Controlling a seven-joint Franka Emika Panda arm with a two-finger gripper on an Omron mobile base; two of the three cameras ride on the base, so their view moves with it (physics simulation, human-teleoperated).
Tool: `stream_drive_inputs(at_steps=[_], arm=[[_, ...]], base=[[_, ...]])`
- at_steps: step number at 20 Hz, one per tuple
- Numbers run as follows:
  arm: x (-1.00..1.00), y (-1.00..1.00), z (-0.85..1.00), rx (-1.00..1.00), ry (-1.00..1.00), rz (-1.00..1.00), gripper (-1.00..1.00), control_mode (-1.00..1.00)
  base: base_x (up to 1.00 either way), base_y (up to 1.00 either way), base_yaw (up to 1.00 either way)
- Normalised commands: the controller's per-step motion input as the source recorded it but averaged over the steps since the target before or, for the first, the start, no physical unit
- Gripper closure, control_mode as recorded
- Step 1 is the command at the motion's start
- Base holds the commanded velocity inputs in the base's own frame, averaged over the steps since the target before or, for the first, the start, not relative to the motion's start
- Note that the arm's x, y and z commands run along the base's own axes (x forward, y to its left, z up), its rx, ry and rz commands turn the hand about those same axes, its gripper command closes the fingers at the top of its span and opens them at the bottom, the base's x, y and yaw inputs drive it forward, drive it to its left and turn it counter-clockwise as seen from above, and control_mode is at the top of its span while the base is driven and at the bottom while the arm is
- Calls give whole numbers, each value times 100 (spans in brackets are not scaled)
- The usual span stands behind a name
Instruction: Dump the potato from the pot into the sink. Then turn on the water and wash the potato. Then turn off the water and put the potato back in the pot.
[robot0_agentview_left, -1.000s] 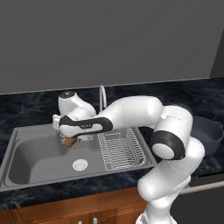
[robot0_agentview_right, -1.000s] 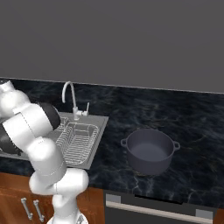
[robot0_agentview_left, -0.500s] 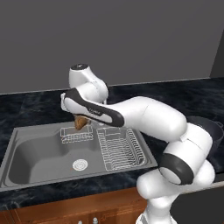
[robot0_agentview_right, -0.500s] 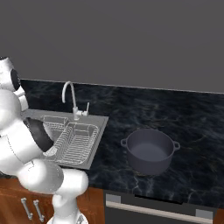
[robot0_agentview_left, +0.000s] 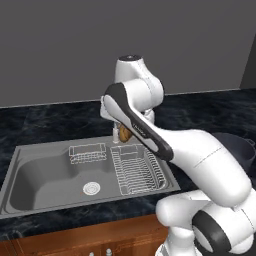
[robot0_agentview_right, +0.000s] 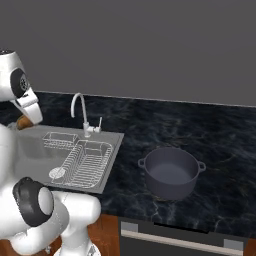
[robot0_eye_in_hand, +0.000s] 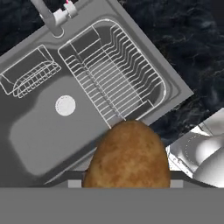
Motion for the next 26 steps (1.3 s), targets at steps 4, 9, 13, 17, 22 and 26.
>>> stream_drive_inputs(at_steps=[4,9,13,17,22,26], arm=[[-59,-100,30,0,0,0,100,-100],[-44,-100,15,0,0,0,100,-100],[-30,-100,8,0,0,0,100,-100],[-4,-100,1,0,0,0,100,-100],[4,-100,0,0,0,0,100,-100],[35,-92,0,0,0,0,100,-100]], base=[[0,0,0],[0,0,0],[0,0,0],[0,0,0],[0,0,0],[0,0,0]])
